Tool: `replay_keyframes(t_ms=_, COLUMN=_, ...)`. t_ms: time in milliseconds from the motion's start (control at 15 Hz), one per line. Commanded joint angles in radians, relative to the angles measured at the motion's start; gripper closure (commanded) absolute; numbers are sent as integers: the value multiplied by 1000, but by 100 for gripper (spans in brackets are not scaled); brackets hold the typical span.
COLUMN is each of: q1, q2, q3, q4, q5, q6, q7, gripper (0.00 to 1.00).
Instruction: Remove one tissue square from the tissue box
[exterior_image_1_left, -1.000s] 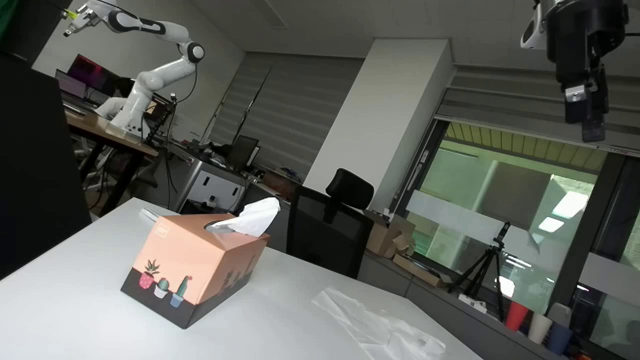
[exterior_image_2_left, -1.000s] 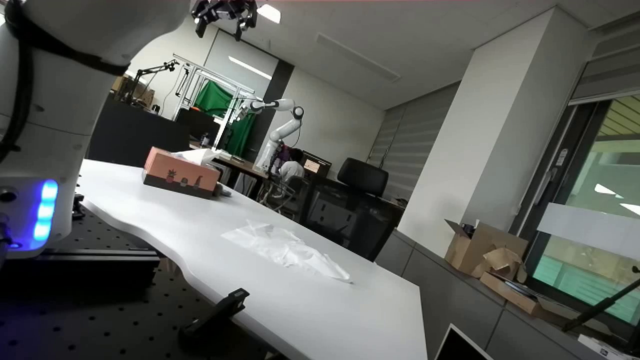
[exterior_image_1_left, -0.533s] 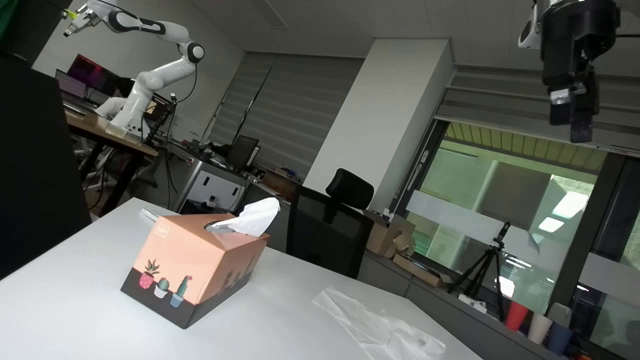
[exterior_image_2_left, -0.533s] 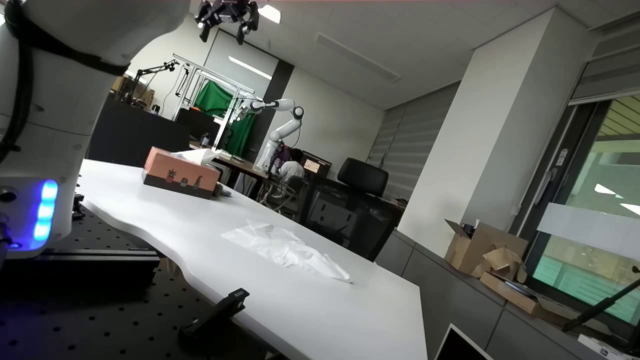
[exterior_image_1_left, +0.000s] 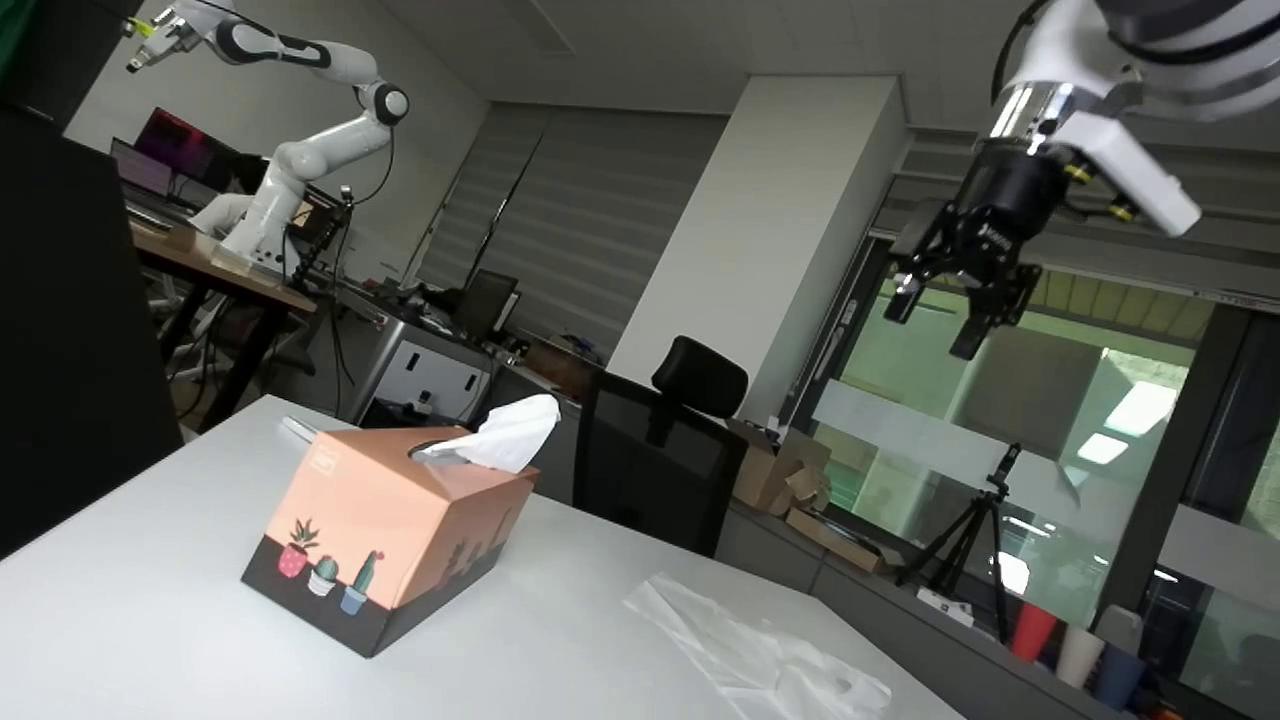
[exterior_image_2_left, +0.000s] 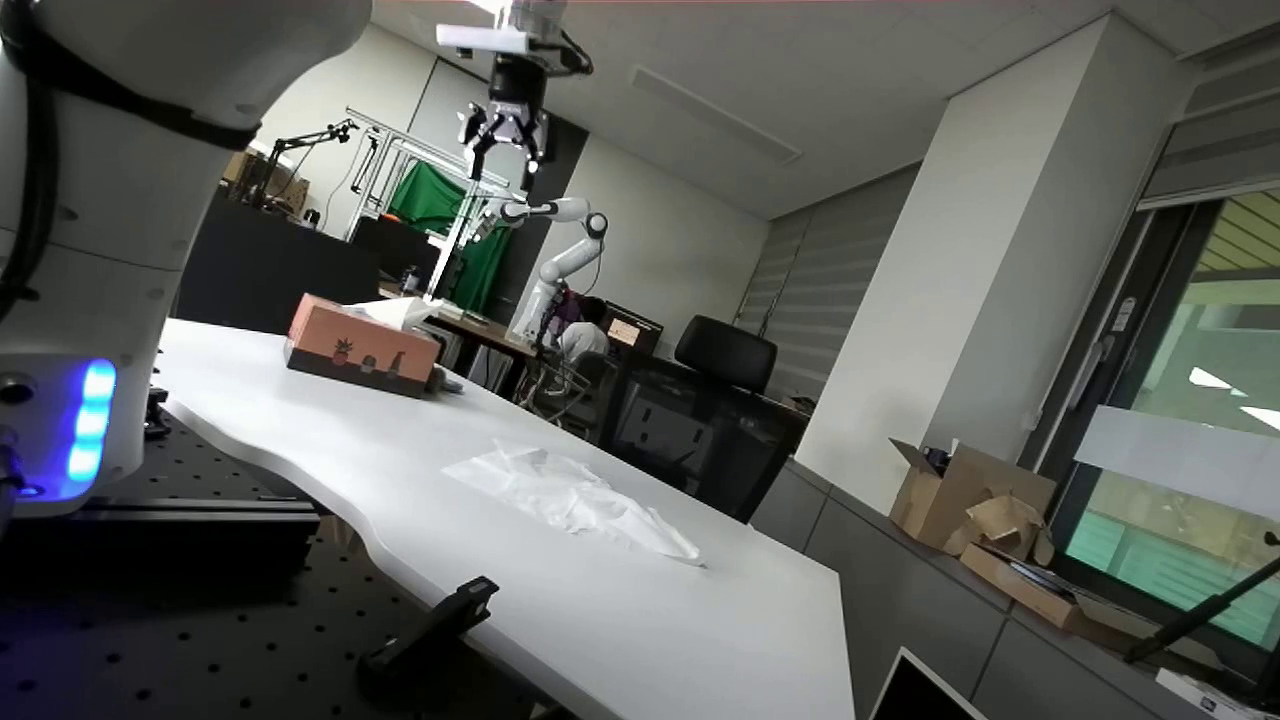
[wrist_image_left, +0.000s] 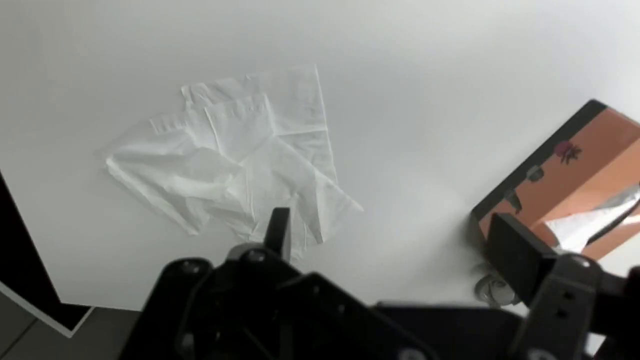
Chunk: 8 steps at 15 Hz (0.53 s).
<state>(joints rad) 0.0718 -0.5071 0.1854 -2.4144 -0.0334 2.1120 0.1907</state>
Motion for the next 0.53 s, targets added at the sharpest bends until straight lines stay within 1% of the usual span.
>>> replay_keyframes(t_ms=0, q1=5, q2=160, q3=-37, q4=18, q5=95, q6=209, q7=34, gripper=0)
replay_keyframes(t_ms=200, q1=60, q2=308, q3=-44, q4=61, q5=245, q6=340, q7=-22, gripper=0)
replay_keyframes(t_ms=333, q1=97, q2=389, q3=-38, q4=101, q5=334, q6=368, q7=-73, gripper=0)
replay_keyframes(t_ms=400, q1=68, q2=312, q3=-36, q4=31, q5=270, q6=368, q7=-43, gripper=0)
replay_keyframes(t_ms=467, q1=79, q2=342, q3=-33, q4=42, q5=281, q6=377, q7=-50, gripper=0)
